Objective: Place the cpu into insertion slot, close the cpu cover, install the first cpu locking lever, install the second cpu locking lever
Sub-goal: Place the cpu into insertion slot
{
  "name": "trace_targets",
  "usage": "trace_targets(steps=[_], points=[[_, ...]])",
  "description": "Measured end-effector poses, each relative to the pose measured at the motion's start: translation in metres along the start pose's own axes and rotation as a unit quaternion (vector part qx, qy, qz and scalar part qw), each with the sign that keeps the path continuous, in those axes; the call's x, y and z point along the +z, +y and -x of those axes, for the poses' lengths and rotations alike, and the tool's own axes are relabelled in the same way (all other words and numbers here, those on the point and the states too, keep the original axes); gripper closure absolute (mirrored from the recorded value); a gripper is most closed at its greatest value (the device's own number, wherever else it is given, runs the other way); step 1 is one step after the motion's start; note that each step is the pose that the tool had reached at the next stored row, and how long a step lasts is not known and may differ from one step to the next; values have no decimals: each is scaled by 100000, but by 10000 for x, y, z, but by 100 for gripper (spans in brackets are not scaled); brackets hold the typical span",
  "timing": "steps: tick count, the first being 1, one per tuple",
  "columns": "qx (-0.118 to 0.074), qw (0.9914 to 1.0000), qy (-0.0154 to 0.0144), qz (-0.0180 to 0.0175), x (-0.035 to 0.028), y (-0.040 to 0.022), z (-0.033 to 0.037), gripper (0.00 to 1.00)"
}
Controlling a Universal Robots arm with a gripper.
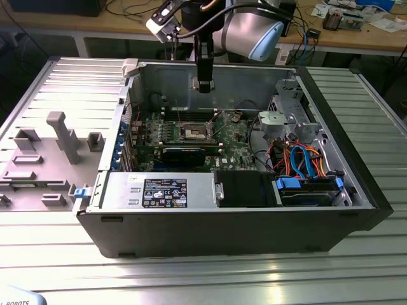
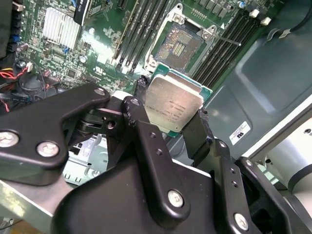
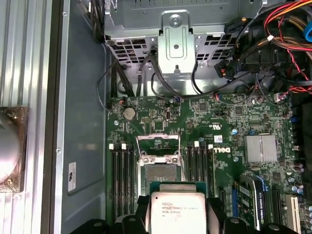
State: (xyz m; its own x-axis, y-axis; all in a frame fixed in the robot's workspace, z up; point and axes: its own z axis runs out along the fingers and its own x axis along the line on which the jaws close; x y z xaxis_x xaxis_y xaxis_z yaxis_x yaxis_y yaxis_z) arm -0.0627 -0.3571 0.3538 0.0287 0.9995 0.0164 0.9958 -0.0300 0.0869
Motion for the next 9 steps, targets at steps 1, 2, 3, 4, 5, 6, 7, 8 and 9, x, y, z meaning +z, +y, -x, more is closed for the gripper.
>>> trace_targets(steps=[1, 2, 3, 4, 5, 6, 7, 8, 9], points=[[17, 100000, 4, -25, 6, -1, 0, 45], [15, 100000, 6, -25, 6, -1, 0, 45], [12, 100000, 3, -25, 6, -1, 0, 45], [13, 100000, 10, -21, 8, -1, 0, 45], [41, 100000, 4, -24, 8, -3, 0, 45], [461, 99999, -21, -12, 13, -4, 0, 45], [1081, 99994, -80, -3, 19, -5, 0, 45], [1655, 99986, -136, 2, 25, -6, 1, 45], [2395, 99971, -194, 18, 37, -6, 1, 45]])
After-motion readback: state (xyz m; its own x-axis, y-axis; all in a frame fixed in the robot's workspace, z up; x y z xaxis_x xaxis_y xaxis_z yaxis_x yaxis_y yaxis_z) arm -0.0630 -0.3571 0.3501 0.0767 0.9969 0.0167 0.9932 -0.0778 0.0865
